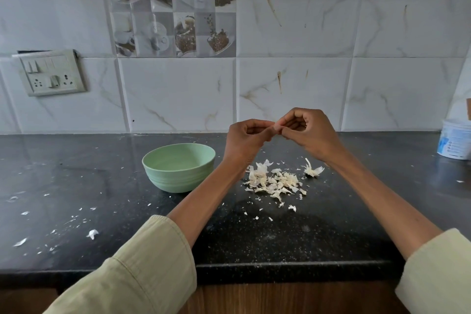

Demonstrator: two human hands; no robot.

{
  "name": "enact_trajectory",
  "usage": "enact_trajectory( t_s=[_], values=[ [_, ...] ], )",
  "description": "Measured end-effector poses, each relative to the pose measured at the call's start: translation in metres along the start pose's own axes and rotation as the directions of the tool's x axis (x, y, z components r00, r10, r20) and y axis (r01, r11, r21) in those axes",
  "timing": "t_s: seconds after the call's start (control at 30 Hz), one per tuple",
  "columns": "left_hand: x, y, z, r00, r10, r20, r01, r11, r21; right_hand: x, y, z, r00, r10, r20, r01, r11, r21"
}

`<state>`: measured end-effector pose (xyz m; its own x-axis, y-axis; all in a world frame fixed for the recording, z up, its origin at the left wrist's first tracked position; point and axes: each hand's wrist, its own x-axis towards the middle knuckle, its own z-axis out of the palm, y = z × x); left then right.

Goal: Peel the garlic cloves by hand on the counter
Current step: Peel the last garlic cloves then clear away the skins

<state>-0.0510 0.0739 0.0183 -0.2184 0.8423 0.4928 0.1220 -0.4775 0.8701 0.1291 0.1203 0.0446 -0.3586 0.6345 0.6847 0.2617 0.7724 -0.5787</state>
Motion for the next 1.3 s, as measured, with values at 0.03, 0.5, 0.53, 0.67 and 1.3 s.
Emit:
enact_trajectory(
  t_s=[0.03, 0.5, 0.53, 0.67, 1.3],
  values=[
    [-0.001, 0.0, 0.0, 0.999, 0.033, -0.018, -0.033, 0.999, 0.038, -0.001, -0.001, 0.0, 1.0, -0.01, 0.001, 0.01, 1.0, -0.007],
    [-0.009, -0.001, 0.01, 0.976, 0.179, -0.122, -0.141, 0.954, 0.263, -0.005, 0.0, 0.015, 0.992, -0.105, -0.067, 0.086, 0.967, -0.242],
    [-0.009, -0.001, 0.011, 0.976, 0.182, -0.122, -0.143, 0.951, 0.274, -0.005, 0.0, 0.015, 0.991, -0.113, -0.065, 0.094, 0.965, -0.243],
    [-0.009, -0.002, 0.01, 0.975, 0.197, -0.106, -0.153, 0.934, 0.323, -0.005, -0.001, 0.013, 0.991, -0.128, -0.045, 0.113, 0.963, -0.246],
    [-0.001, 0.001, -0.003, 0.995, 0.096, -0.006, -0.095, 0.989, 0.118, -0.005, -0.004, 0.006, 0.992, -0.124, -0.011, 0.117, 0.963, -0.242]
  ],
)
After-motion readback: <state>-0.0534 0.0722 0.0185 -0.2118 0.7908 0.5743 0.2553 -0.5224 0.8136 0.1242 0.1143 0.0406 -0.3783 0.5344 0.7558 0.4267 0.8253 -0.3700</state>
